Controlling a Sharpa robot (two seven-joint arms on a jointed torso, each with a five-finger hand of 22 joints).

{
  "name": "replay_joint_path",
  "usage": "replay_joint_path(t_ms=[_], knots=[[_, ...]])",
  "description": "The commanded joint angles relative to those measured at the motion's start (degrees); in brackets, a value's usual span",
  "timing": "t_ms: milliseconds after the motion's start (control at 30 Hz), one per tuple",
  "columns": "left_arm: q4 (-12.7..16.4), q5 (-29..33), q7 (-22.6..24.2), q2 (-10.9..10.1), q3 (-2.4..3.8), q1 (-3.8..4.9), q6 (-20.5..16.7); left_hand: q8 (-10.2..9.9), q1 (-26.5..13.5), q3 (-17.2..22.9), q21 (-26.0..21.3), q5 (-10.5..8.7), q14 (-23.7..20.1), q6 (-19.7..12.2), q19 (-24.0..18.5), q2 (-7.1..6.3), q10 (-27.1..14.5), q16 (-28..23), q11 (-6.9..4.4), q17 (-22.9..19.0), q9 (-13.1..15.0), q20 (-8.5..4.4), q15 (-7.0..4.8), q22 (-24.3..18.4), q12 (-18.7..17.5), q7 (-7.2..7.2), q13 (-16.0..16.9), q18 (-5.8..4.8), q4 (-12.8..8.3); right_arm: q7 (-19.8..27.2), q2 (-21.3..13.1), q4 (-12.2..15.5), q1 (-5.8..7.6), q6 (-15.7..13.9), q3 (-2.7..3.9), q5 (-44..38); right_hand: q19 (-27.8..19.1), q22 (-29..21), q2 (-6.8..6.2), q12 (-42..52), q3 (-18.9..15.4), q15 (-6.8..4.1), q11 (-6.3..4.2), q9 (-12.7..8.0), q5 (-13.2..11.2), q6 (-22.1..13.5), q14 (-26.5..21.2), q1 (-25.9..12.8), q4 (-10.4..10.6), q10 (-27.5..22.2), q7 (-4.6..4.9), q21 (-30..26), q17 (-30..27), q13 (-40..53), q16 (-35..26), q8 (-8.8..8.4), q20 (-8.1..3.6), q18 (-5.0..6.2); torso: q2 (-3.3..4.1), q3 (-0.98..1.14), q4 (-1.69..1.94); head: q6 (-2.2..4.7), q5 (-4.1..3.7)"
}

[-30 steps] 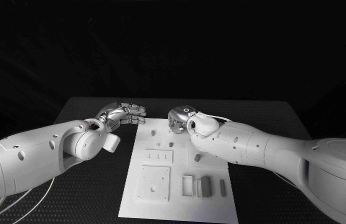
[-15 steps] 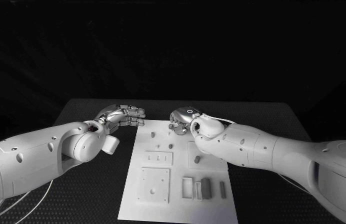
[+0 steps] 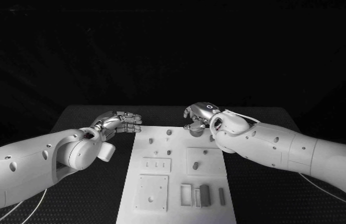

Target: Assemble the parts on the task board

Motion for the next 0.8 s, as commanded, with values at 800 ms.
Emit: replay_joint_path(t_ms=[800], knots=[[-0.38, 0.16, 1.32, 0.09, 0.16, 0.02, 1.18, -0.39, -0.41, -0.29, -0.20, 0.11, -0.13, 0.09, -0.33, -0.12, 0.08, -0.32, 0.17, 0.10, -0.12, 0.10, 0.32, 0.14, -0.37, 0.75, -0.07, 0.28, 0.01, 5.09, 0.96, -8.01, 0.00, 11.28, -0.07, 4.30, -0.50, 0.66, -1.23, 0.29, -0.15, 0.96, 0.79, -0.44, 0.15, -2.88, -0.89, 0.04, 2.28, -0.70, 0.52, -0.33, -0.27, -0.14, 0.74, -1.29, 0.02, 0.49, 0.19, 0.17, -0.56, -0.07, -0.05]])
